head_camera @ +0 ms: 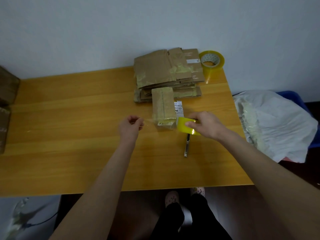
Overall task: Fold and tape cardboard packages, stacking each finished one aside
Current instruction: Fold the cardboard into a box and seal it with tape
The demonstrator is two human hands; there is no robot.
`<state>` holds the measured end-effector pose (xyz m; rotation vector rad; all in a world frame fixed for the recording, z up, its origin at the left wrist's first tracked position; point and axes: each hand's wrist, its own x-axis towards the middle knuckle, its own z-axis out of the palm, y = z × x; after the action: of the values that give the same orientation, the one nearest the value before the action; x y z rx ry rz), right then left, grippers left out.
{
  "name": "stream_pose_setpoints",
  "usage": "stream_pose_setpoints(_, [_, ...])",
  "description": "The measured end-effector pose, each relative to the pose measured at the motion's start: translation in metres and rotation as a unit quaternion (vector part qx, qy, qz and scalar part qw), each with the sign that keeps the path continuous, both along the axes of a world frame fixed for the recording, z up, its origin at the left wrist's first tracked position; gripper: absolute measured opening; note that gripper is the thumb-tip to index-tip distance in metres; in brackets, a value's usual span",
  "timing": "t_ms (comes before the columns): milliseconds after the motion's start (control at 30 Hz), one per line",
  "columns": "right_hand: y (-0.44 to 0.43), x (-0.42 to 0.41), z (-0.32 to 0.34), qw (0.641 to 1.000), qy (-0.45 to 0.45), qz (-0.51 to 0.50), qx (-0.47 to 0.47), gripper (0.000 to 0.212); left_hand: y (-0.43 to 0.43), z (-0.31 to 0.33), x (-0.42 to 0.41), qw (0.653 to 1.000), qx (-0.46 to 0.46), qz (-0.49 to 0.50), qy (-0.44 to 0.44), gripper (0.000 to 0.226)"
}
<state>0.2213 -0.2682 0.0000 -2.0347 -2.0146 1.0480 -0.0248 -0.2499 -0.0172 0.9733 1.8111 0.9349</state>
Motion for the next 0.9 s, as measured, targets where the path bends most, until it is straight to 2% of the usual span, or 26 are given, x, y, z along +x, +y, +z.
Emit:
stream_pose_setpoints(67, [-0.001,0.001,-0.001,0.998,0.051,-0.024,-0.011,0.04,0.0,0.0,-0.001,1.0,0.002,-0.01,-0.008,0.009])
stream_pose_setpoints(100, [-0.001,0.001,-0.001,0.999,0.038,-0.031,-0.002,0.04,0.0,0.0,-0.001,1.0,0.005,-0.017,-0.005,0.01])
stream_pose_setpoints(200, [-0.001,-0.005,0.004,0.992,-0.093,-0.04,0.069,0.042,-0.002,-0.001,0.001,1.0,0.018,-0.024,0.007,0.01])
stream_pose_setpoints(300, [0.0,-0.012,0.007,0.984,-0.127,-0.049,0.115,0.04,-0.002,-0.006,0.004,1.0,0.022,-0.015,0.007,0.018])
stream_pose_setpoints(600, [0.007,-0.025,0.003,0.982,-0.146,-0.068,0.098,0.038,0.001,-0.022,0.002,1.0,0.017,0.0,0.01,0.017])
stream_pose_setpoints(900, [0.027,-0.036,-0.015,0.98,-0.165,-0.063,0.087,0.036,0.02,-0.039,0.013,0.999,-0.014,-0.018,0.027,0.004])
